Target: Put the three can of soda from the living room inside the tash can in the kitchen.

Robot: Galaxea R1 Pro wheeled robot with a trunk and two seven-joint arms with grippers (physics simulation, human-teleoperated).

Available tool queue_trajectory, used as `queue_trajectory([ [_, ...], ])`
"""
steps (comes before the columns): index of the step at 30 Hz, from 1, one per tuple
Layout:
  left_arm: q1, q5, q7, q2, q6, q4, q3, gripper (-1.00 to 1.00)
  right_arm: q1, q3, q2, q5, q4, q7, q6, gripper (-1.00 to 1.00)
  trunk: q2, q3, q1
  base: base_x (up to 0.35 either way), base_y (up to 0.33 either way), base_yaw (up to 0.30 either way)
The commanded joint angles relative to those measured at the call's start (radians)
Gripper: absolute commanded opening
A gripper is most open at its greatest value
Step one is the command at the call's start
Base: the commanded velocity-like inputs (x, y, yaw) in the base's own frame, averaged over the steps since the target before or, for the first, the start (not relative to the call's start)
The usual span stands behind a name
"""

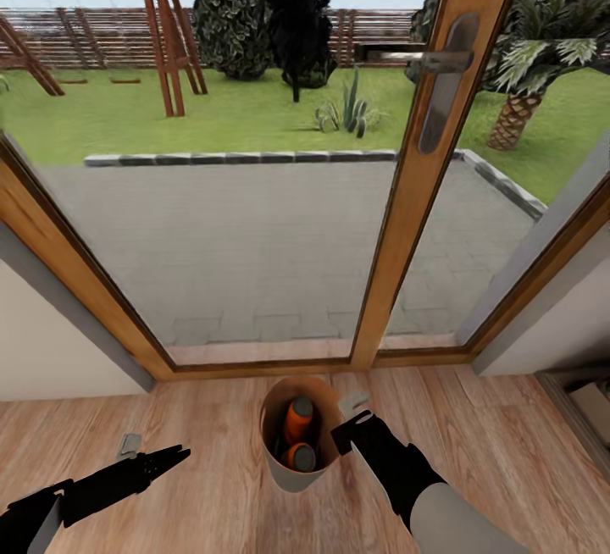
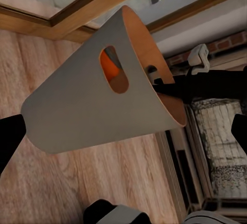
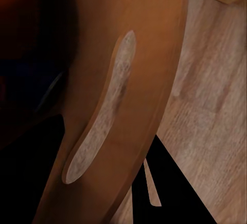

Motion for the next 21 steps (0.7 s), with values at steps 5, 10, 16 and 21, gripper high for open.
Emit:
queue_trajectory([
  [5, 0.000, 0.000, 0.000, 0.001, 0.000, 0.000, 0.001, 1.00, 0.000, 0.000, 0.000, -0.006, -0.001, 0.009, -0.002, -1.00, 0.000, 0.008, 0.000, 0.000, 0.000, 0.000],
  [10, 0.000, 0.000, 0.000, -0.001, 0.000, 0.000, 0.000, 1.00, 0.000, 0.000, 0.000, -0.006, -0.001, 0.010, -0.002, -1.00, 0.000, 0.017, 0.000, 0.000, 0.000, 0.000],
  [16, 0.000, 0.000, 0.000, -0.001, 0.000, 0.000, 0.000, 1.00, 0.000, 0.000, 0.000, -0.006, -0.001, 0.010, -0.003, -1.00, 0.000, 0.027, 0.000, 0.000, 0.000, 0.000],
  [21, 0.000, 0.000, 0.000, 0.000, 0.000, 0.000, 0.000, 1.00, 0.000, 0.000, 0.000, -0.006, -0.001, 0.010, -0.003, -1.00, 0.000, 0.034, 0.000, 0.000, 0.000, 0.000],
])
